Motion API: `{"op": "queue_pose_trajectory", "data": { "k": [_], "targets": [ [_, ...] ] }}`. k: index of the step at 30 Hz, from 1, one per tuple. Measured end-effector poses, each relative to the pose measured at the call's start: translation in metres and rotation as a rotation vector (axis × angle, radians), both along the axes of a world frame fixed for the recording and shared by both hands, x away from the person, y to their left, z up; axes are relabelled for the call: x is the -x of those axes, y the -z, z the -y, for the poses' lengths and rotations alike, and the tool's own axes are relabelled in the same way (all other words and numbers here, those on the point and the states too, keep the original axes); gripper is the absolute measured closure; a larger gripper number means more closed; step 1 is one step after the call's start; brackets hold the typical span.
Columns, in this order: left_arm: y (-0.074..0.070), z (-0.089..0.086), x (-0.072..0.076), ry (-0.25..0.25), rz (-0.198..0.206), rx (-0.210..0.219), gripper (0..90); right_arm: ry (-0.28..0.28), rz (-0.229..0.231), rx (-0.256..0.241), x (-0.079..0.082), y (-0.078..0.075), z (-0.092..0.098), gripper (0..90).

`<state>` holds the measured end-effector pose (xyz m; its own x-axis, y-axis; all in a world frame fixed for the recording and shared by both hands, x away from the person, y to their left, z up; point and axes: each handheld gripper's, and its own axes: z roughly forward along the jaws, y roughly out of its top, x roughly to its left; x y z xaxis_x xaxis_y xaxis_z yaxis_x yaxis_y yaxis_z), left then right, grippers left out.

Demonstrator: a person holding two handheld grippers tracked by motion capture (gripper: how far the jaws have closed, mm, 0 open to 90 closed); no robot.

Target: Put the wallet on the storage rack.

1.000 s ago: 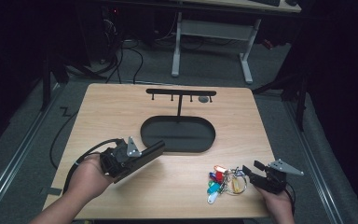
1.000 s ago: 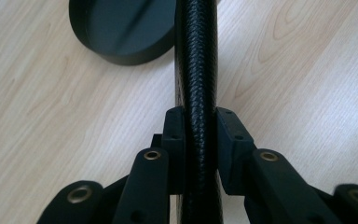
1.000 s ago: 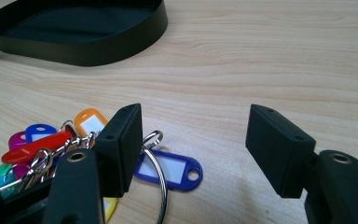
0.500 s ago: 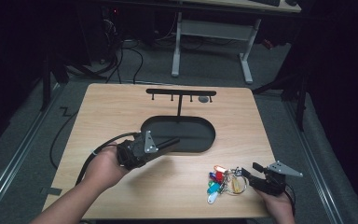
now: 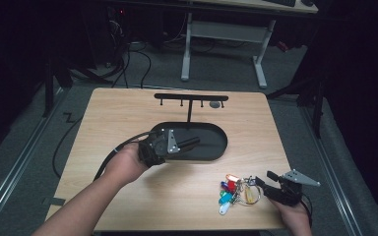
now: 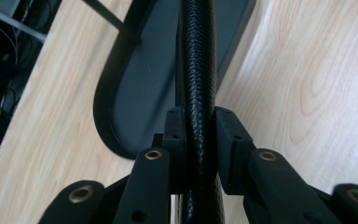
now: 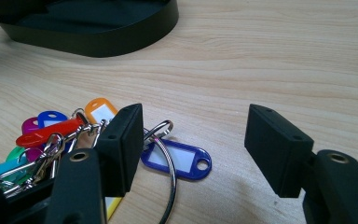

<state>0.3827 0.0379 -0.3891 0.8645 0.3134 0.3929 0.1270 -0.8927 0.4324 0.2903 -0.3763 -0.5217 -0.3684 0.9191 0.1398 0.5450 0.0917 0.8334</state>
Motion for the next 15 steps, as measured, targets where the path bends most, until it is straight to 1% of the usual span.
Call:
{"op": "queue_pose_trajectory", "data": {
  "k": [2, 5, 7, 10, 13, 15],
  "targets": [
    [-0.001, 0.006, -0.003, 0.019, 0.025, -0.007, 76.2, 0.001, -0.002, -0.004, -0.001, 0.0, 0.0, 37.6],
    [-0.001, 0.013, -0.01, 0.041, 0.049, -0.01, 76.2, -0.002, -0.003, -0.006, -0.001, 0.0, -0.001, 37.6],
    [0.0, 0.019, -0.014, 0.054, 0.076, -0.028, 76.1, -0.003, -0.001, -0.006, -0.001, 0.0, 0.0, 37.7],
    [0.002, 0.026, -0.02, 0.09, 0.116, -0.049, 76.1, -0.001, 0.0, -0.011, -0.001, 0.0, 0.001, 37.7],
    [0.003, 0.033, -0.024, 0.106, 0.148, -0.045, 76.0, 0.001, -0.004, -0.015, -0.001, 0.001, 0.002, 37.8],
    [0.005, 0.037, -0.027, 0.111, 0.159, -0.046, 76.0, 0.0, -0.003, -0.015, -0.001, 0.0, 0.002, 37.7]
  ]
}}
